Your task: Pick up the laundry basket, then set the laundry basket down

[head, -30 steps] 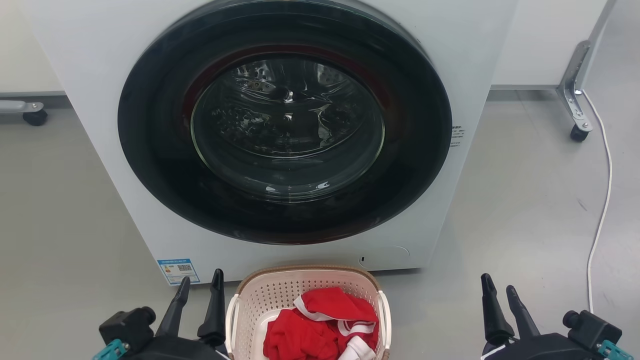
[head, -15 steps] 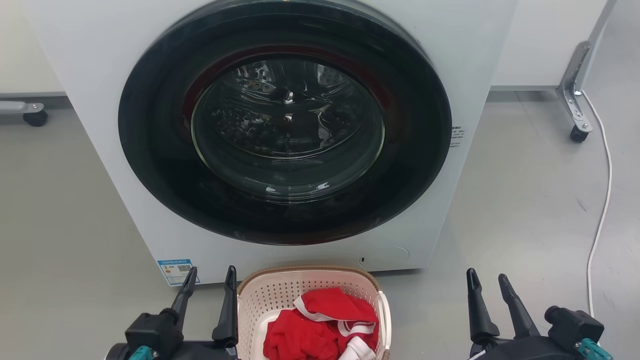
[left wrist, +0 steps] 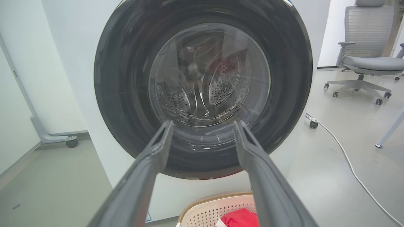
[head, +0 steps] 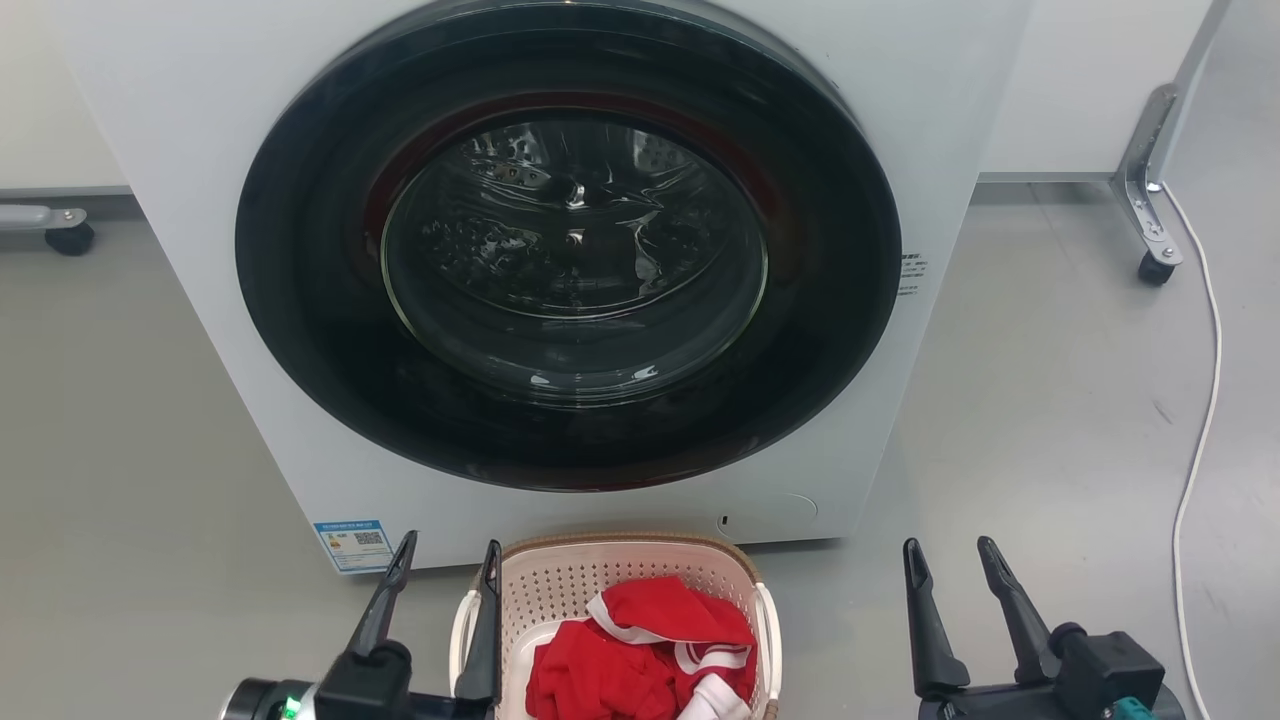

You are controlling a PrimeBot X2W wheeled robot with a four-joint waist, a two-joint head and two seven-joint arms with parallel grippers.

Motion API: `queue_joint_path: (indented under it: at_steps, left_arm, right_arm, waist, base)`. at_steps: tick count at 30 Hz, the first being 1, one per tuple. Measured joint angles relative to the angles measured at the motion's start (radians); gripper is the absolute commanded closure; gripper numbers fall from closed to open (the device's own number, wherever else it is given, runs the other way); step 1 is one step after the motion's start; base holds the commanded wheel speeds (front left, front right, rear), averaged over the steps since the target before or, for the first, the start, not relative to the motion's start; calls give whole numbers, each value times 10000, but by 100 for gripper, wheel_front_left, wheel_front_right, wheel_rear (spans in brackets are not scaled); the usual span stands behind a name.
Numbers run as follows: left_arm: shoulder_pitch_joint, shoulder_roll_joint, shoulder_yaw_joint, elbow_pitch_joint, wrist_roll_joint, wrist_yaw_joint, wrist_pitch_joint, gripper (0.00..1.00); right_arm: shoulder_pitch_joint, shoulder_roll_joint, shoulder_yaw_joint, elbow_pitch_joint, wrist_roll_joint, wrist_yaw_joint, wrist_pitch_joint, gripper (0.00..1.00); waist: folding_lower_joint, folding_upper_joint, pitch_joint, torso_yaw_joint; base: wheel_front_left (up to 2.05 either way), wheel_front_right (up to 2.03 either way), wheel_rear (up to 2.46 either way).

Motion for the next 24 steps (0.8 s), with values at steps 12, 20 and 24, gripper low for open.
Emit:
queue_joint_path:
  at_steps: [12, 20, 24]
  left_arm:
    - [45, 4, -230, -253, 1214, 234, -299, 0]
    - [64, -2, -180, -259, 1181, 234, -299, 0]
    - [98, -6, -165, -259, 1175, 234, -299, 0]
  right_arm:
    - [75, -84, 121, -387, -1264, -236, -334, 0]
    - [136, -94, 19, -407, -1264, -244, -343, 0]
    - [192, -94, -15, -433, -1264, -244, -345, 0]
  waist:
    - [-1, 0, -51, -10]
    - [0, 0, -64, -19]
    - [0, 0, -54, -22]
  base:
    - [0, 0, 0]
    - [0, 0, 0]
    - [0, 0, 0]
